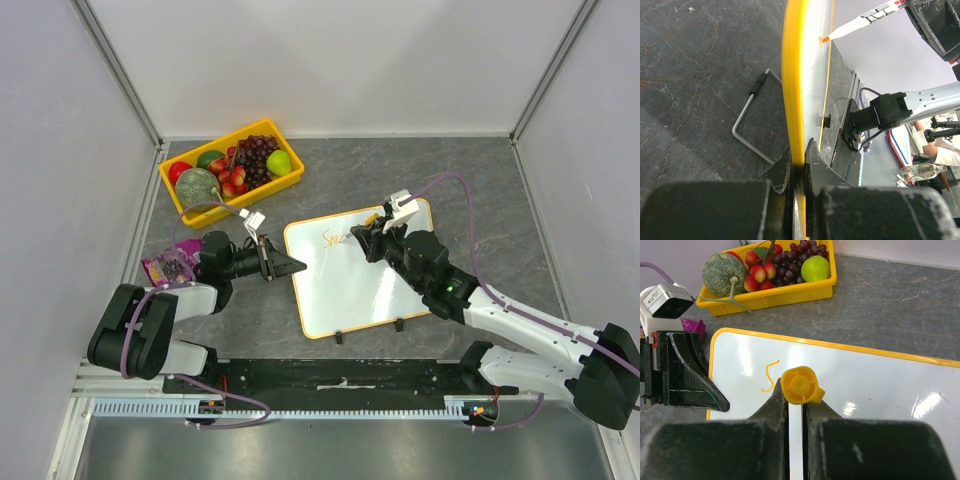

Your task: Write a sentence on the whiteboard

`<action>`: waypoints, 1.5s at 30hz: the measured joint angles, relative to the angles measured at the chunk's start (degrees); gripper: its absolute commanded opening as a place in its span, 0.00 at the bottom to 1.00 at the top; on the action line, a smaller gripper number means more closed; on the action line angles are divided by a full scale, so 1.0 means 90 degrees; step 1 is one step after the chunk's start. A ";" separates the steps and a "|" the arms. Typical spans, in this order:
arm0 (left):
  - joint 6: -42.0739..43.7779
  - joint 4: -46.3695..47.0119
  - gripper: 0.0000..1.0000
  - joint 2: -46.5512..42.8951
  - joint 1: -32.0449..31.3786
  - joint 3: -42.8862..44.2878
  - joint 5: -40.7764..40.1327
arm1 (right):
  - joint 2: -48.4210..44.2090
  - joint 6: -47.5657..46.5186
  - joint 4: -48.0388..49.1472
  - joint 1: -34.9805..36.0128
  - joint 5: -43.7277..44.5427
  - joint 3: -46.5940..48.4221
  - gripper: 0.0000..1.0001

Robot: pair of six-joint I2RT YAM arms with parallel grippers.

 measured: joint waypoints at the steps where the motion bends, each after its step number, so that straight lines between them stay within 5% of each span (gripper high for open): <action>1: 0.0000 0.0000 0.02 0.0000 0.0000 0.0000 0.0000 | -0.0002 0.0000 0.0002 0.0000 -0.0019 -0.0007 0.00; 45: 0.0002 0.0024 0.02 0.0000 0.0000 0.0000 0.0032 | 0.0153 -0.0318 -0.0605 -0.0262 -0.0058 0.0607 0.00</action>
